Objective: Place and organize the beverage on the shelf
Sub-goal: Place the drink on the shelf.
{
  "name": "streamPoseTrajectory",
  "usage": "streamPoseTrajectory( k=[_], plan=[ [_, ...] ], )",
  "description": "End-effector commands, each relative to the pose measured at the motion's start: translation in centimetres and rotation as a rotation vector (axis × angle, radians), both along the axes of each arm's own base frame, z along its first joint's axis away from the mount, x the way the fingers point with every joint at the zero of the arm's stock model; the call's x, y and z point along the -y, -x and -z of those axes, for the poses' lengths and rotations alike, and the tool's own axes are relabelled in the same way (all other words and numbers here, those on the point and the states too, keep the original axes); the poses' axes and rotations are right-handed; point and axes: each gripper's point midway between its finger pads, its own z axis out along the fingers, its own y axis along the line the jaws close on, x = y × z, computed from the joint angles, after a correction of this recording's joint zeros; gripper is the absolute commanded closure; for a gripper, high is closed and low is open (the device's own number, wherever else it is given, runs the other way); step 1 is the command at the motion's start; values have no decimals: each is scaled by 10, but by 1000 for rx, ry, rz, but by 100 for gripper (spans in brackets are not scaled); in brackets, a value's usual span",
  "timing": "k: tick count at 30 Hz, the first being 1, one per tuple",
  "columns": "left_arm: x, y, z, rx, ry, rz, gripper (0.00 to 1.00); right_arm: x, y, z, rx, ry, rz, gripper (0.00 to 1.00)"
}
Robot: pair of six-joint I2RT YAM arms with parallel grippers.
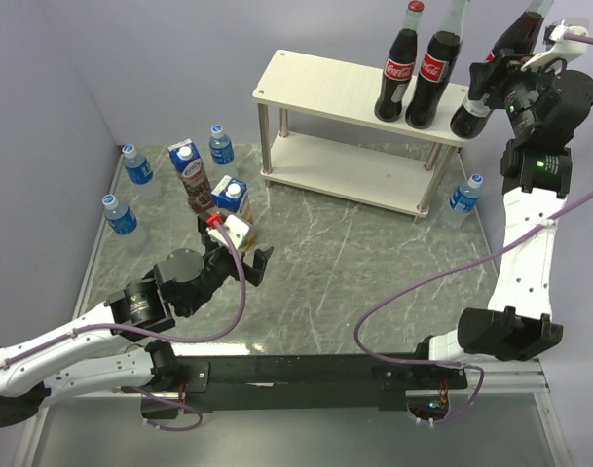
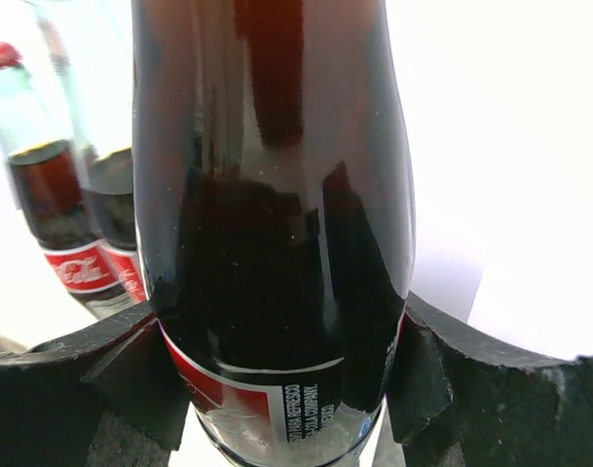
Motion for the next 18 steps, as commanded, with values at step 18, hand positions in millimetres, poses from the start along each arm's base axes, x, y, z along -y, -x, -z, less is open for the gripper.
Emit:
streamPoseTrajectory(
  k=[18],
  plan=[
    [2,-11,6,-4,-19,-17,2,11,2,-93,431,46,62,100]
  ],
)
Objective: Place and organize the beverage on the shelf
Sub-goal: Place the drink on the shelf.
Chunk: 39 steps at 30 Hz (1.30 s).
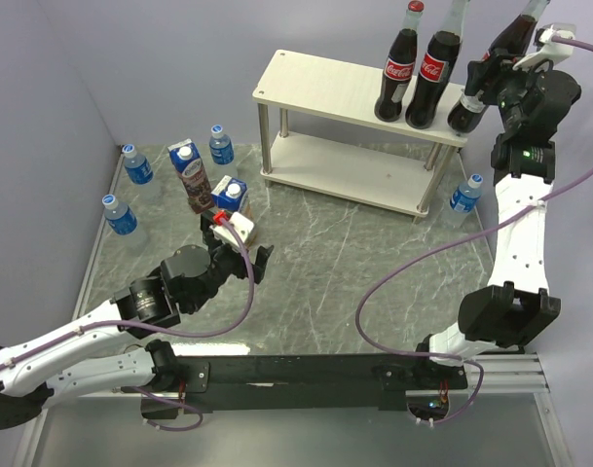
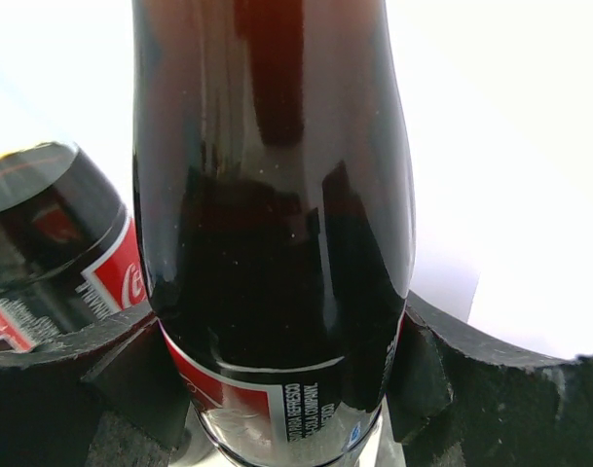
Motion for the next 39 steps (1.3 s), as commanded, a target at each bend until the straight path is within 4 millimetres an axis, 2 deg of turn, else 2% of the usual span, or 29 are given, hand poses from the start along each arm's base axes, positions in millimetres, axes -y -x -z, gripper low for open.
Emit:
streamPoseTrajectory(
  k=[1,15,23,30,39],
  plan=[
    [3,-3,-4,11,10,6,2,-9,44,-119,422,89,27,100],
    [1,-6,-2,5,9,-1,2,-13,19,-104,418,131,26,100],
    [1,-8,-2,2,10,-1,2,-16,14,-95,391,127,-1,100],
    [2,-7,-2,1,13,3,2,-27,9,-85,370,178,-29,100],
    [2,-8,-2,0,12,2,2,-27,-2,-81,361,206,-31,100]
  ],
)
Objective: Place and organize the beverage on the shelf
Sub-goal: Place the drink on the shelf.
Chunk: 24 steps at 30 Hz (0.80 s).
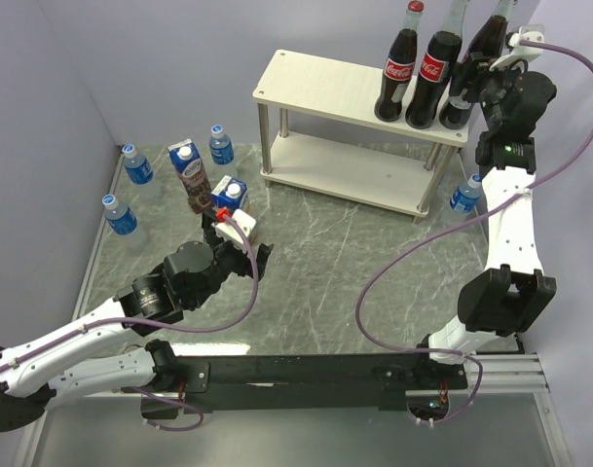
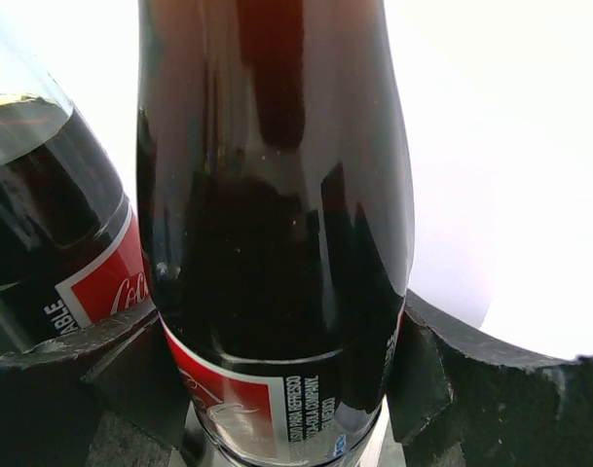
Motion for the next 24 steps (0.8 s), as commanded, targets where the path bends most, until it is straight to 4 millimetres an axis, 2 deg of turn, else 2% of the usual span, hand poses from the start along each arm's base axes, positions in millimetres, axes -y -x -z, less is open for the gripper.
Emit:
streamPoseTrajectory(
  k=[1,14,17,24],
  plan=[
    [2,-1,-9,15,27,9,2,-10,32,-100,331,87,-2,100],
    [2,-1,-7,12,27,12,2,-11,37,-102,316,68,-7,99],
    [2,-1,-7,12,29,12,2,-11,39,-103,318,67,-2,96],
    [2,-2,-8,13,31,10,2,-9,41,-104,319,62,9,79]
  ],
)
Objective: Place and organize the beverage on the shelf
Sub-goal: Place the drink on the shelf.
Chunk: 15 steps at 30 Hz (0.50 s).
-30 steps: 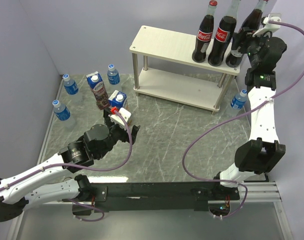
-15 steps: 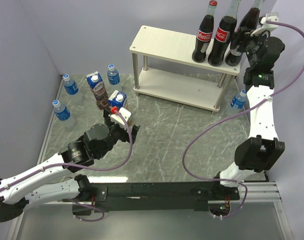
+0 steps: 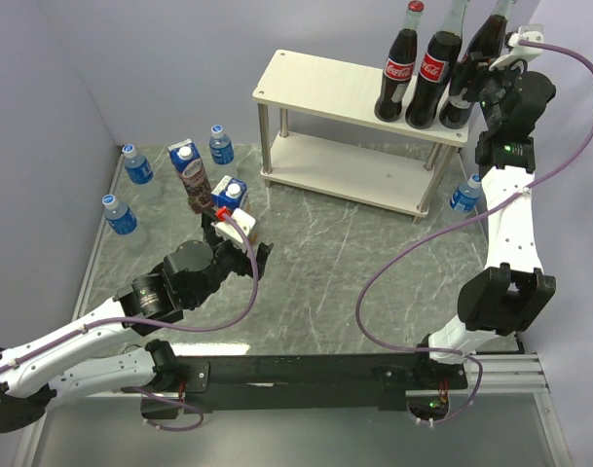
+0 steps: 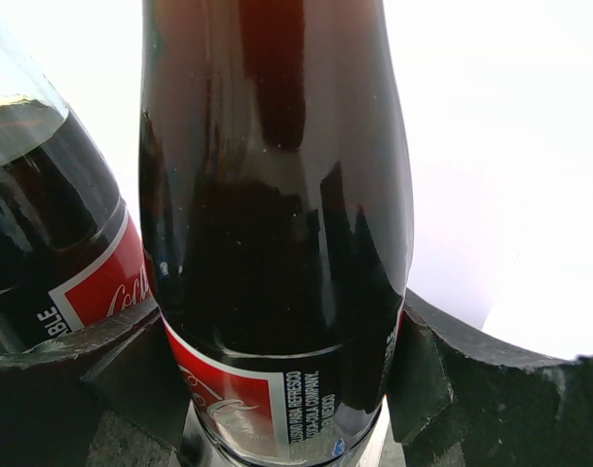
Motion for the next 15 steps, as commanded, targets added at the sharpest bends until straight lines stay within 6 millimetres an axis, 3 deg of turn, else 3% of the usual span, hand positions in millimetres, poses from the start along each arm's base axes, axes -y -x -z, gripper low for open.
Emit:
streamPoseTrajectory(
  k=[1,6,15],
  plan=[
    [2,0,-8,14,28,11,2,-7,44,-104,308,53,18,77],
    [2,-1,-8,14,32,9,2,-5,43,-102,304,50,23,67],
    [2,-1,-8,13,31,7,2,-4,40,-98,295,48,28,59]
  ],
)
